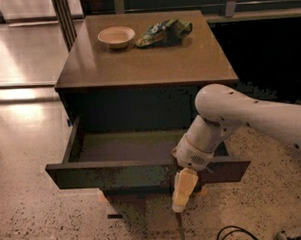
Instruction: Open top drawer
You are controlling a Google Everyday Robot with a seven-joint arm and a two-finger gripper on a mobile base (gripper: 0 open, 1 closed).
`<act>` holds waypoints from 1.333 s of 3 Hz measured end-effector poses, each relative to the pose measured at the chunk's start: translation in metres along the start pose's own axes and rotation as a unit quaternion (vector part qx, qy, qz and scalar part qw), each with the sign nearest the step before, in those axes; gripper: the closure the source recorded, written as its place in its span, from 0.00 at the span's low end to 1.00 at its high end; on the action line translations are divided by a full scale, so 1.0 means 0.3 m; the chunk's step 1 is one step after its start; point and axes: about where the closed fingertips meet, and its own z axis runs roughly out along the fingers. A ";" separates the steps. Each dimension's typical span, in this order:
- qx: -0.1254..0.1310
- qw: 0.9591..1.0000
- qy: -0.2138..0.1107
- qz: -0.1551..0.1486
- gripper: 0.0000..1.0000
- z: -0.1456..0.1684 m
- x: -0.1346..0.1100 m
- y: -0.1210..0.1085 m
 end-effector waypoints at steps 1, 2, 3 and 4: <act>-0.010 1.000 0.006 0.015 0.00 -0.003 0.010 0.090; -0.010 1.000 0.006 0.015 0.00 -0.002 0.010 0.090; -0.021 1.000 0.010 0.016 0.00 0.026 0.023 0.107; -0.030 0.999 0.009 0.021 0.00 0.030 0.040 0.143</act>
Offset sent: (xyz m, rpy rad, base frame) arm -0.0258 -0.0013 0.0076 -0.0140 0.0317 -0.0134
